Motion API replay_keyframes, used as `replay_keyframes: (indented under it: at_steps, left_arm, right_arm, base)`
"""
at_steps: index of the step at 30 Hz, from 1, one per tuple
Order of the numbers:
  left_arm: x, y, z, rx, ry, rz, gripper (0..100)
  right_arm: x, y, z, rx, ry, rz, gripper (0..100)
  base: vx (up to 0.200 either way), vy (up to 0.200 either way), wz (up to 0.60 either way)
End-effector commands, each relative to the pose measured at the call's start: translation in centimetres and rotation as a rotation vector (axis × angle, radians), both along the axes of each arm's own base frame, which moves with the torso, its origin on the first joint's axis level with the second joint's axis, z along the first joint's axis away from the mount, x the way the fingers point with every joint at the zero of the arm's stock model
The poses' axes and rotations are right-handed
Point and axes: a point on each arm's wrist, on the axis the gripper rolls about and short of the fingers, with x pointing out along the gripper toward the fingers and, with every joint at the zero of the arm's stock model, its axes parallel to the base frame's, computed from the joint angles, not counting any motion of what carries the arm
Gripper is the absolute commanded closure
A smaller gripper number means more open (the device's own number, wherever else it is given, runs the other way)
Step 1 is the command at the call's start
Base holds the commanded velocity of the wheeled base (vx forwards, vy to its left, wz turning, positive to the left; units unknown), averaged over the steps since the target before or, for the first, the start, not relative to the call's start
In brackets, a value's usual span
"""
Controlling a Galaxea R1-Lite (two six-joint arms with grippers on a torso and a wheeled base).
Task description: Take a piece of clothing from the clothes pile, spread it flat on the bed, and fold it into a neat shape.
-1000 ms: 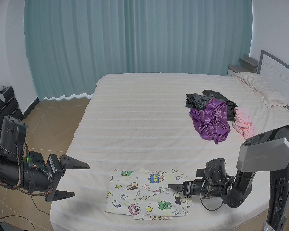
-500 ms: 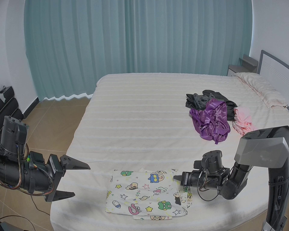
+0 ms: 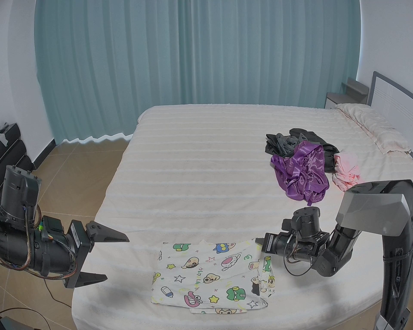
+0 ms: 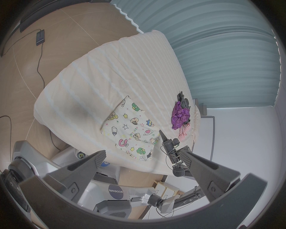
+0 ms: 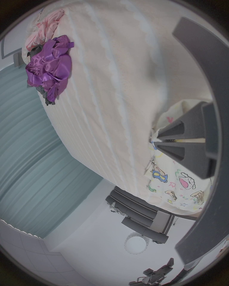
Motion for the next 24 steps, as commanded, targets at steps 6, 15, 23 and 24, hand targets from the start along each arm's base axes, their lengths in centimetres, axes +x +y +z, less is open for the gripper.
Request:
replay_keyframes:
  at_steps: [6, 15, 23, 24]
  left_arm:
    - [0.0, 0.0, -0.1, 0.001, 0.003, 0.000, 0]
    - [0.3, -0.1, -0.3, 0.007, 0.019, 0.000, 0]
    - [1.8, -0.4, -1.7, 0.027, 0.063, 0.016, 0]
    - [1.8, -0.4, -1.8, 0.027, 0.062, 0.015, 0]
  right_arm:
    - [1.6, 0.2, -0.7, 0.015, -0.009, -0.020, 100]
    - [2.9, 0.0, -0.6, 0.050, 0.017, -0.065, 0]
    - [1.5, -2.3, 1.1, 0.058, 0.029, -0.116, 0]
    - [1.4, -2.4, 1.1, 0.057, 0.031, -0.118, 0]
  base:
    - [0.000, 0.000, 0.00]
    - [0.000, 0.000, 0.00]
    - [0.000, 0.000, 0.00]
    - [0.000, 0.000, 0.00]
